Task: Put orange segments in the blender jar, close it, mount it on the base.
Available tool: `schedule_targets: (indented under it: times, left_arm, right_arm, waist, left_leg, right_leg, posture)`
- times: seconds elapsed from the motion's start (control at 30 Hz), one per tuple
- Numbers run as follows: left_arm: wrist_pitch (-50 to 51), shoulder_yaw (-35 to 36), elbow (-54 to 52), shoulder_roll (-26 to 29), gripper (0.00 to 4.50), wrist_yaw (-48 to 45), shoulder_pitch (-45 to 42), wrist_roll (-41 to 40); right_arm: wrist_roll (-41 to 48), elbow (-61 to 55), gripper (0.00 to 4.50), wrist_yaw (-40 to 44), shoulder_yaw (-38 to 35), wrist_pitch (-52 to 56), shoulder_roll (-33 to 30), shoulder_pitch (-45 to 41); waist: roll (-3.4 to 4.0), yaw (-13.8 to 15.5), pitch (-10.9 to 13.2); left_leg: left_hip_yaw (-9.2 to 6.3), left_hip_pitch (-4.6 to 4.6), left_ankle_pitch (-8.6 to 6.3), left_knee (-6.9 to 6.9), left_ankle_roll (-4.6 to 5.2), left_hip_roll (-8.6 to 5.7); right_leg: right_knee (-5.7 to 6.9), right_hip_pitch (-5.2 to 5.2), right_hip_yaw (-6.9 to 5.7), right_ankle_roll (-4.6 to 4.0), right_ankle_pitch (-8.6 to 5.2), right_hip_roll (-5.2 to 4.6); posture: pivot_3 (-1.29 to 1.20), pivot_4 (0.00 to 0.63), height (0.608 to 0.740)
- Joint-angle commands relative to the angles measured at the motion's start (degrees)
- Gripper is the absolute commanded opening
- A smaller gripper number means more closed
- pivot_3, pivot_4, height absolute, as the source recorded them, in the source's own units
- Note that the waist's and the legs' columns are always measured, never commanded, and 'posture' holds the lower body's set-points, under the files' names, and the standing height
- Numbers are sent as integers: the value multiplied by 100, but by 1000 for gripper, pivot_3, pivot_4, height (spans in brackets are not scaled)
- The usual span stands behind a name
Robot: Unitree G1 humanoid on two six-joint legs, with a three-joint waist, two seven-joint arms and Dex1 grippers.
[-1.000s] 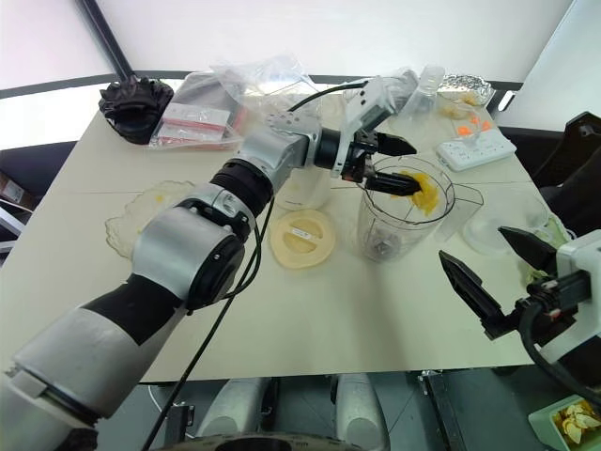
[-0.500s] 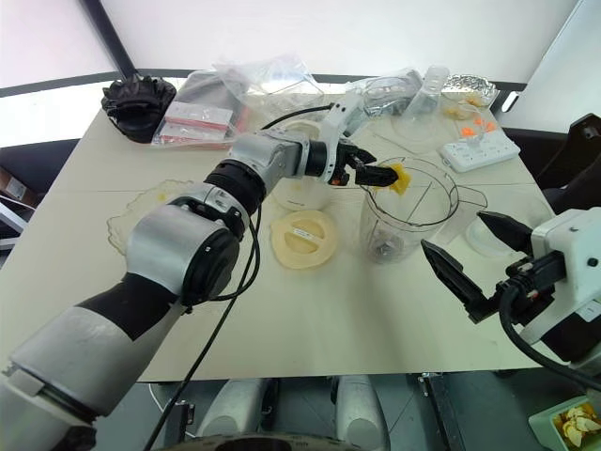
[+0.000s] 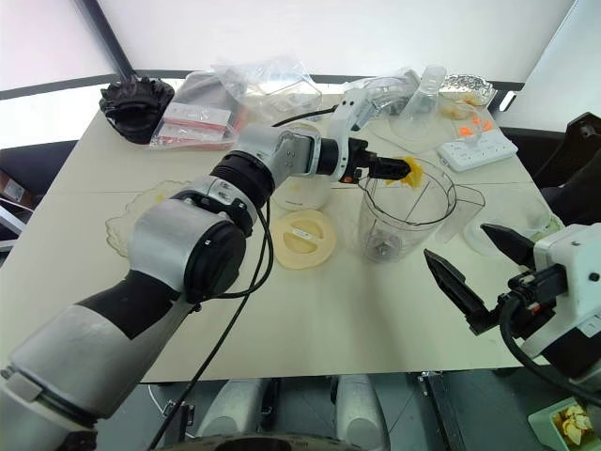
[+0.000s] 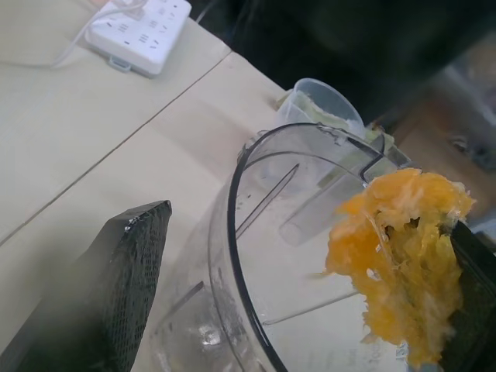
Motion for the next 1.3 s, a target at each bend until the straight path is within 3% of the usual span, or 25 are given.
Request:
schedule_targets:
  times: [0.03, 0.23, 0.27, 0.4, 0.83, 1.2, 1.3]
  left_arm:
    - [-66, 95, -103, -2, 4463, 81, -102, -32]
    - [41, 130, -119, -7, 4463, 178, -109, -58]
    - [-11, 25, -155, 7, 4463, -374, -116, -26]
    - [38, -53, -113, 14, 4463, 91, -46, 114]
    - [-264, -226, -158, 69, 4463, -142, -136, 355]
    - [-452, -234, -717, 931, 4463, -1199, -132, 139]
    - [-584, -411, -1254, 1305, 4463, -1794, 230, 129]
  right_arm:
    - [-37, -108, 4311, -32, -45, -190, 19, 30]
    - [-67, -108, 4311, -24, -42, -198, 9, 10]
    - [-84, -108, 4311, -18, -43, -188, 4, -2]
    - [-102, -89, 4311, -8, 3, -186, 20, -57]
    - [-202, -39, 4311, -30, 182, -150, 6, -237]
    - [-281, 89, 4311, 98, -178, -95, 100, 44]
    - [-441, 290, 4311, 48, -279, -20, 80, 42]
  waist:
    - [0, 0, 0]
    - [0, 1, 0]
    - [0, 0, 0]
    - [0, -1, 0]
    - [1, 1, -1]
    - [3, -6, -2]
    - [4, 1, -2]
  left_leg:
    - [0, 0, 0, 0, 0, 0]
    - [0, 0, 0, 0, 0, -1]
    - [0, 0, 0, 0, 0, -1]
    - [0, 0, 0, 0, 0, -1]
    - [0, 1, 0, 0, 0, -1]
    - [0, 3, 0, 0, 0, 3]
    - [-1, 1, 0, 0, 0, 6]
  right_leg:
    - [0, 0, 0, 0, 0, 0]
    - [0, 0, 0, 0, 0, 0]
    - [0, 0, 0, 0, 0, 0]
    - [0, 1, 0, 0, 0, 0]
    - [0, 1, 1, -1, 1, 0]
    - [4, 0, 1, -2, 2, 1]
    - [2, 2, 2, -2, 2, -2]
  posture:
    - [0, 150, 740]
    - [0, 150, 740]
    - [0, 150, 740]
    - [0, 150, 740]
    - [0, 150, 740]
    - [0, 150, 740]
    - [0, 150, 740]
